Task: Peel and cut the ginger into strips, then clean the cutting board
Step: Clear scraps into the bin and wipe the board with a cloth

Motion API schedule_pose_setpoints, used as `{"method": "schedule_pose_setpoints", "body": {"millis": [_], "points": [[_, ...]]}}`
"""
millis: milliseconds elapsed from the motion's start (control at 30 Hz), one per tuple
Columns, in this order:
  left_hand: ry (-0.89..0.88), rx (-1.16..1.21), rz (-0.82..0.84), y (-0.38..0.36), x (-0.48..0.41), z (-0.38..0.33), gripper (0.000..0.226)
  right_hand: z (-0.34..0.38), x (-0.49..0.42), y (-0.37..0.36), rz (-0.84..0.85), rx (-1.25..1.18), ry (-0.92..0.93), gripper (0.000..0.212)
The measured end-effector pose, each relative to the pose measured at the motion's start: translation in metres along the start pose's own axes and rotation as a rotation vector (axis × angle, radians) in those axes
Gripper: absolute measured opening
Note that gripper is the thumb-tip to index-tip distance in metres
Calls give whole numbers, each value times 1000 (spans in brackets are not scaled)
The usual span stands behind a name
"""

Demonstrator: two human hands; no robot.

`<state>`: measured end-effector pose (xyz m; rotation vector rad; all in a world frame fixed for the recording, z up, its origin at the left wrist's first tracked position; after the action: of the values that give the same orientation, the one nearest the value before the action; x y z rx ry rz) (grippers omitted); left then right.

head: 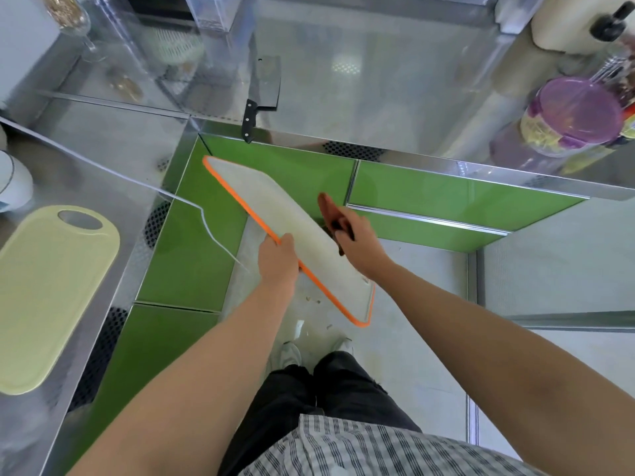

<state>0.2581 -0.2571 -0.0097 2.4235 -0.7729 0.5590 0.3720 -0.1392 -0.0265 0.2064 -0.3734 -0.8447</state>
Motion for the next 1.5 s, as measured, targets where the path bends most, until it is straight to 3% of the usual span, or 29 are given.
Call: {"method": "schedule_pose_setpoints", "body": {"millis": [100, 133, 200, 267, 300, 367, 400, 467, 533, 600, 633, 700, 733, 800, 833, 933, 1000, 1067, 1100, 1167, 1233, 1267, 1333, 1400, 1467, 1500], "points": [[-39, -56, -51, 5, -16, -2, 19, 26, 6, -28, 330, 9, 218, 40], [-48, -63, -61, 8, -16, -8, 18, 22, 5, -31, 348, 81, 208, 41], [-76, -36, -83, 14, -11, -20, 16, -9, -9, -21, 219, 279, 35, 46], [-89, -17, -89, 18, -12, -23, 24, -45, -14, -1, 114, 455, -334, 45], [-89, -25, -95, 19, -13, -23, 26, -46, -14, 2, 61, 431, -377, 46], [-93, -25, -106, 20, -18, -23, 19, -25, -17, -4, -20, 200, -150, 52], [-89, -8, -109, 20, -19, -24, 15, -8, -16, -15, 35, 129, 17, 53], [-79, 20, -111, 17, -20, -21, 15, 1, -13, -32, 184, 140, 143, 50], [-90, 29, -94, 16, -17, -17, 24, -20, -22, -24, 150, 241, 19, 48], [-100, 29, -70, 15, -16, -12, 35, -48, -25, -2, 82, 412, -302, 42], [-104, 25, -61, 14, -17, -9, 37, -49, -24, 3, 28, 416, -347, 39], [-109, 11, -60, 13, -19, -8, 37, -24, -23, -5, -33, 219, -107, 42], [-107, 6, -65, 13, -19, -9, 36, -4, -18, -16, 30, 143, 43, 45], [-111, 16, -67, 11, -20, -9, 34, 3, -11, -33, 161, 166, 153, 48], [-118, 17, -56, 10, -19, -8, 33, -8, -14, -30, 132, 197, 97, 47], [-159, -31, -46, 12, -18, -6, 37, -48, -25, -4, 9, 303, -335, 43], [-174, -47, -39, 12, -21, -5, 36, -31, -27, -6, -51, 210, -177, 43], [-177, -50, -49, 10, -21, -7, 37, 3, -24, -25, 69, 116, 97, 46], [-170, -49, -61, 10, -21, -8, 37, 9, -20, -33, 144, 140, 136, 47], [-162, -30, -54, 11, -21, -9, 37, -11, -22, -32, 133, 227, 25, 48], [-162, -34, -48, 12, -20, -9, 38, -42, -23, -10, 83, 386, -310, 45], [-155, -38, -44, 13, -20, -9, 39, -48, -21, -3, 71, 384, -384, 45], [-138, -33, -49, 13, -24, -9, 36, -32, -23, -4, 17, 219, -203, 46], [-117, -38, -76, 13, -25, -12, 29, 1, -20, -18, 134, 121, 48, 46], [-95, -27, -85, 13, -26, -13, 26, 2, -15, -24, 220, 149, 86, 44], [-85, -15, -85, 13, -25, -12, 26, -9, -14, -20, 201, 198, 15, 42]]}}
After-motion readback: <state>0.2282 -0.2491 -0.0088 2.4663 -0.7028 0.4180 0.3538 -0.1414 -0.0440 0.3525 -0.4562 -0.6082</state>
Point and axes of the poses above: each hand's wrist, its own x-axis away from the middle knuckle, its own y-axis out of the back of the hand, z = x × y, the point moved 4 cm from there along -x, towards the middle knuckle, and after that the axes turned 11 degrees about -x, right-handed, at the moved point
